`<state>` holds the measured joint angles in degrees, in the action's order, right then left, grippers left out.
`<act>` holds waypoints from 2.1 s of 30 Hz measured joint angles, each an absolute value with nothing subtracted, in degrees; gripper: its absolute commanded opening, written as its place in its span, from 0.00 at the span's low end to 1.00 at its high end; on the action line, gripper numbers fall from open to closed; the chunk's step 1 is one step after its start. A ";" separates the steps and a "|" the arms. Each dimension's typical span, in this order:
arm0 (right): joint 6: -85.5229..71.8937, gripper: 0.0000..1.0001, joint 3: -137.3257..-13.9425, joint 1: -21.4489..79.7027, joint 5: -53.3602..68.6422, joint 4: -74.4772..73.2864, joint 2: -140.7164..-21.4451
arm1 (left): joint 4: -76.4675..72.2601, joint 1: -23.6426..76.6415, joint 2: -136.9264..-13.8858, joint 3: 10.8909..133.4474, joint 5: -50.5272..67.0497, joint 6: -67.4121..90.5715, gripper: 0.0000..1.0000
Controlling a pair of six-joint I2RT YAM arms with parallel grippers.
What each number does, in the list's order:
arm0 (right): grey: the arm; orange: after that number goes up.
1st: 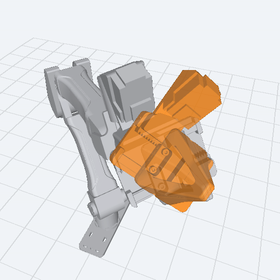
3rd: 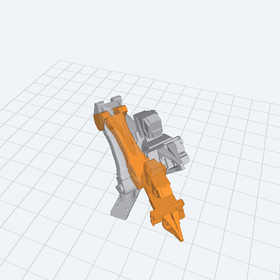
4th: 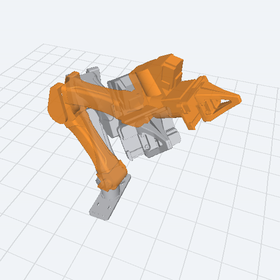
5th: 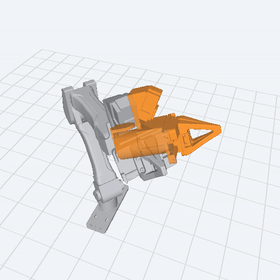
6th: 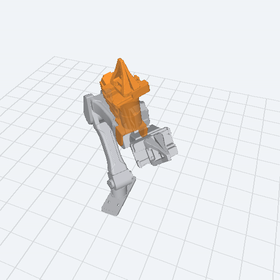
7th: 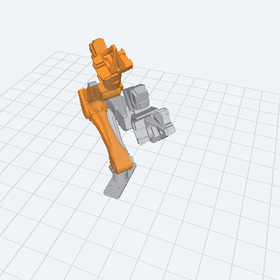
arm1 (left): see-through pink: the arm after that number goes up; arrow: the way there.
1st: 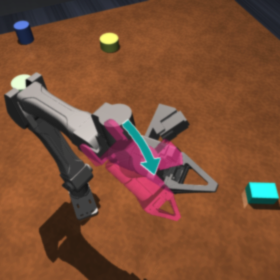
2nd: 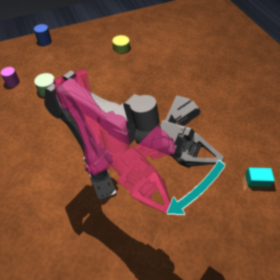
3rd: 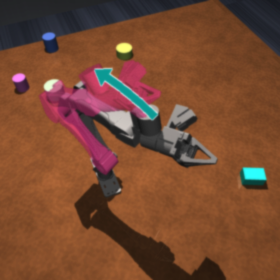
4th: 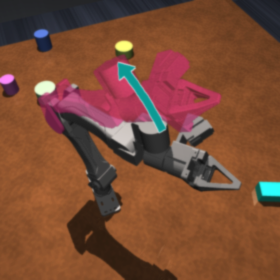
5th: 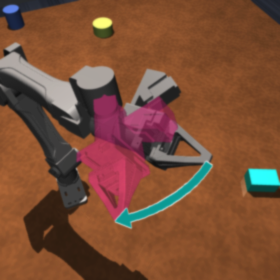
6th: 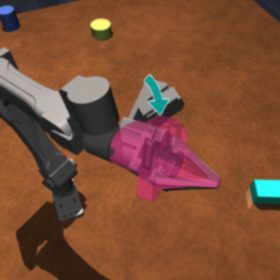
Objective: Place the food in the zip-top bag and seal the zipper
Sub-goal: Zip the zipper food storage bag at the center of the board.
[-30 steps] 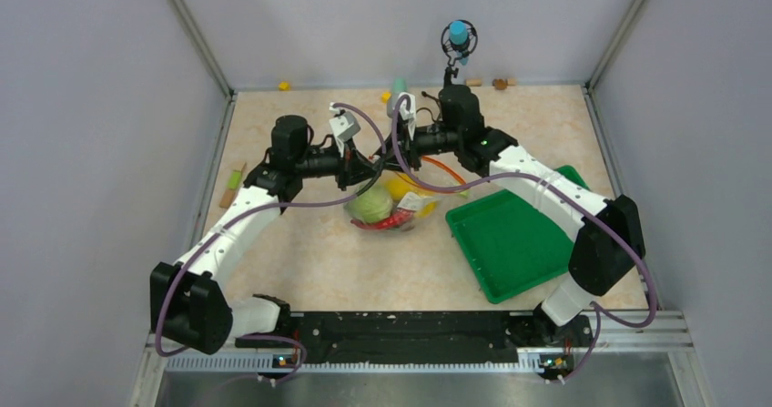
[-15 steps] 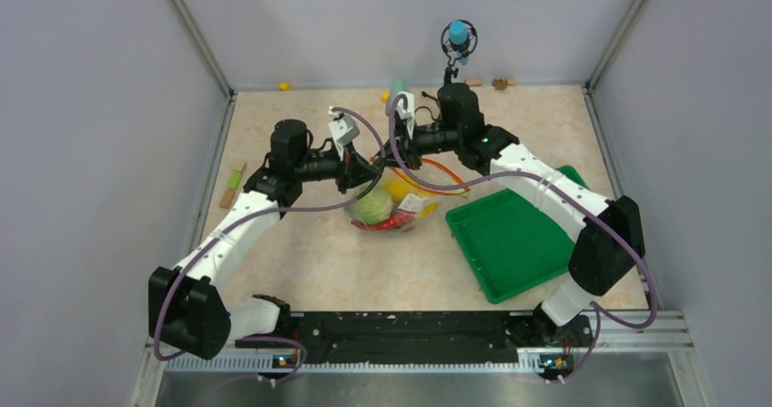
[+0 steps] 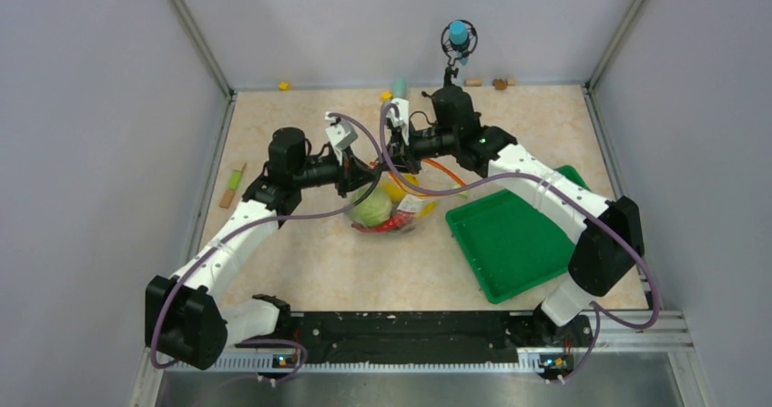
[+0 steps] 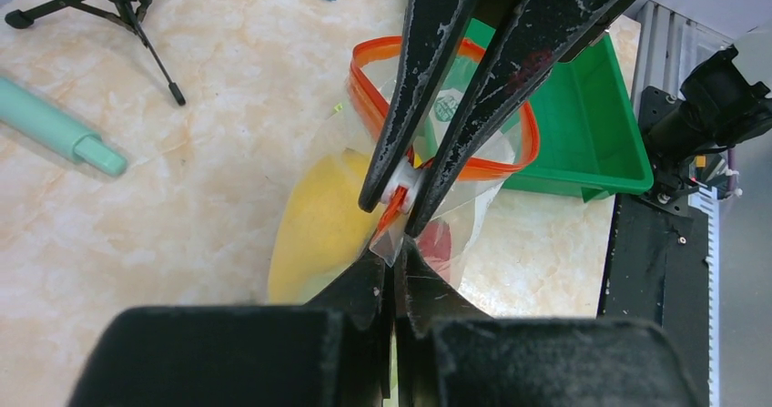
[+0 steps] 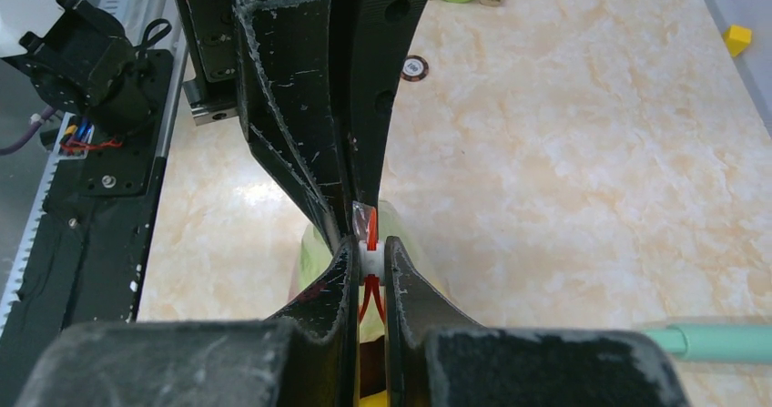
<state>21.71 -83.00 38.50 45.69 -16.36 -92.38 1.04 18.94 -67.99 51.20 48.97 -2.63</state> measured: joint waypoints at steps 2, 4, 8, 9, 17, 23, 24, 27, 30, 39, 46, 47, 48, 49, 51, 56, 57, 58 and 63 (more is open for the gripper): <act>21.93 0.00 -83.00 38.46 45.39 -16.58 -92.38 | 1.04 18.94 -67.96 51.16 48.40 -2.63 0.00; 22.06 0.00 -83.00 38.44 45.12 -16.88 -92.38 | 1.06 18.94 -67.66 50.94 47.62 -2.59 0.00; 22.52 0.00 -83.00 38.33 45.12 -17.76 -92.38 | 1.08 18.98 -65.52 49.58 45.30 -2.15 0.00; 22.57 0.00 -83.00 38.33 45.25 -18.04 -92.38 | 1.10 18.98 -64.75 49.17 44.66 -2.04 0.00; 24.16 0.00 -83.00 37.47 45.06 -20.53 -92.18 | 1.23 19.09 -61.87 47.57 39.92 -1.58 0.00; 25.56 0.00 -82.94 35.81 40.40 -23.35 -91.85 | 1.06 19.03 -58.81 46.37 31.99 -1.41 0.00; 25.76 0.00 -82.89 35.33 39.20 -24.10 -91.83 | 1.10 18.92 -58.24 46.24 30.17 -1.45 0.00; 25.96 0.00 -82.30 34.00 36.62 -25.26 -91.55 | 1.19 18.52 -57.21 46.04 26.09 -1.48 0.00; 25.98 0.00 -81.21 33.04 34.30 -26.06 -90.76 | 1.45 18.44 -56.31 45.45 22.63 -1.52 0.00; 25.76 0.00 -77.49 30.89 28.27 -26.72 -87.42 | 1.76 18.20 -55.88 45.19 11.62 -1.13 0.00; 24.71 0.00 -76.27 29.32 24.60 -27.70 -86.19 | 2.35 17.89 -54.87 45.19 5.30 -0.08 0.00; 24.36 0.00 -75.99 29.28 24.58 -27.57 -86.00 | 2.39 17.89 -54.83 45.19 4.99 0.10 0.00; 24.21 0.00 -75.66 29.26 24.58 -27.53 -85.73 | 2.39 17.89 -54.78 45.19 4.80 0.45 0.00; 23.97 0.00 -75.35 29.26 24.62 -27.49 -85.49 | 2.52 17.89 -54.78 45.19 4.71 0.91 0.00; 23.73 0.00 -74.91 29.26 24.71 -27.49 -84.95 | 2.74 17.89 -54.76 45.19 4.60 1.93 0.00; 22.44 0.00 -74.50 29.26 25.45 -27.31 -83.72 | 3.07 17.89 -54.76 45.19 3.53 3.97 0.00; 22.20 0.00 -74.50 29.26 25.63 -27.33 -83.57 | 3.18 17.89 -54.74 45.19 3.38 4.32 0.00; 21.85 0.00 -74.50 29.26 25.85 -27.35 -83.42 | 3.95 17.89 -54.68 45.45 3.29 4.71 0.00; 19.05 0.00 -74.50 29.04 29.65 -28.14 -82.87 | 10.83 17.87 -54.22 49.21 3.09 8.01 0.00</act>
<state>19.05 -74.50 29.04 29.65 -28.14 -82.87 10.83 17.87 -54.22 49.21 3.09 8.01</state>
